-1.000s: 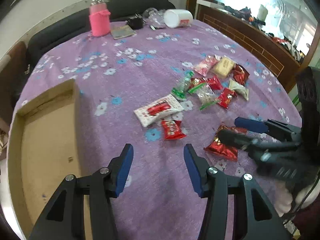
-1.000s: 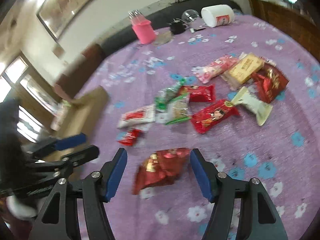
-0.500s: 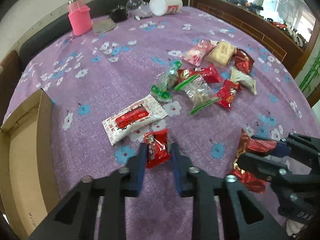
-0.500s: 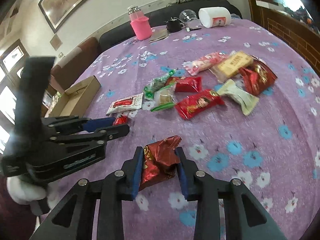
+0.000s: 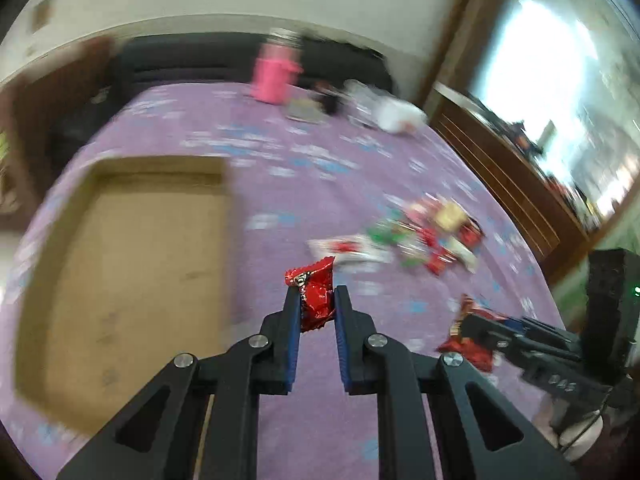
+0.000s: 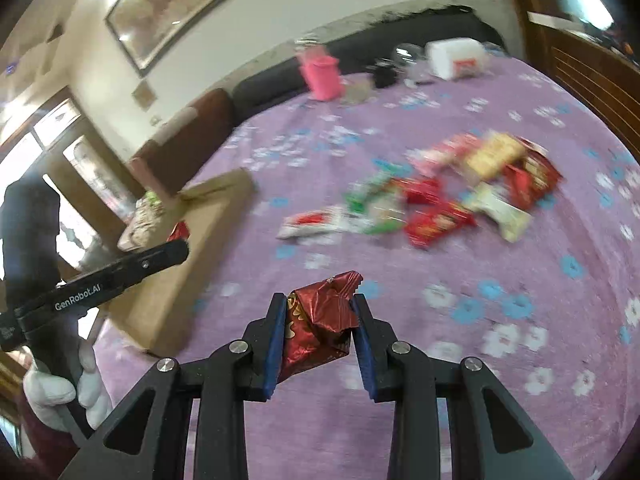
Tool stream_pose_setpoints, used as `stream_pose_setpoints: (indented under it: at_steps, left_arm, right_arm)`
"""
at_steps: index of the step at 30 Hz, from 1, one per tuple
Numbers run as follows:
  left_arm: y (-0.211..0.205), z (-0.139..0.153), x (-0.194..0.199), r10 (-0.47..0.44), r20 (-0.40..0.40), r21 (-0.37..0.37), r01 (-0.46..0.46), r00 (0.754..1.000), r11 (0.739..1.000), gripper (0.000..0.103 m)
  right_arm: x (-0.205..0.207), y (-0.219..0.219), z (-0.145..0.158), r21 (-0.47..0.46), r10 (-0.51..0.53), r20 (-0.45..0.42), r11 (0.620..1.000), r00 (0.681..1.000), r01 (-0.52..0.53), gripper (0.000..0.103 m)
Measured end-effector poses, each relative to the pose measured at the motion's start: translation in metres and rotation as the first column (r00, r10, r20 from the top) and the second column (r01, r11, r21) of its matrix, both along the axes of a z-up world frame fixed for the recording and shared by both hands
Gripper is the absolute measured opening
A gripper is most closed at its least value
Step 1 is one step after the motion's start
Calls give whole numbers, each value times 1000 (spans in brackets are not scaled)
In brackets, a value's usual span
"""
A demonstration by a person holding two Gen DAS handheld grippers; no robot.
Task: Organize snacks
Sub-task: 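Carry both candies into the cardboard tray and open both grippers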
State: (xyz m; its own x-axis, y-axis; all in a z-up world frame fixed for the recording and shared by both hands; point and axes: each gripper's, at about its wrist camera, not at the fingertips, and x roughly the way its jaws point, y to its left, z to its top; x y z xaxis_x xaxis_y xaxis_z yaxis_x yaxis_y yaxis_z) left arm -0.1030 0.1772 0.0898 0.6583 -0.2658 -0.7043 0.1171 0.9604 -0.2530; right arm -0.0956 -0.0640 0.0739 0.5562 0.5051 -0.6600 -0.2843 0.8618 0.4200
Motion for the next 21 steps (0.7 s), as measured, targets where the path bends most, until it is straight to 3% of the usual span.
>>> stream_pose_setpoints:
  at_steps: [4,8,12,16,20,21]
  left_arm:
    - [72,-10,-20,195,-24,26,-194,980,981,16]
    - [122,-24,-27,307,-58,11,-307,950,952,16]
    - [151,-38,-28,353,-78,5,-353,932,935,16]
    - [165,-46,-24,355,-93,0,-357,930,934,17]
    - [167,-44,-31,341,-84,-50,-346,936,937,50]
    - [166,-42,-35,339,-72,-59,-344,938,937,52]
  right_arm:
    - [3,67,14,5,141,13,990,990,-142,35]
    - [12,136,14,-15,242,12,970,970,-242,35]
    - [22,196,2,-48,315,-23,948,949,-315,35]
    - [30,245,-23,-118,359,-62,924,931,-364,38]
    - [33,254,-32,-124,348,-71,927,935,-355,40]
    - [33,252,-31,-116,342,-68,930,937,-348,41]
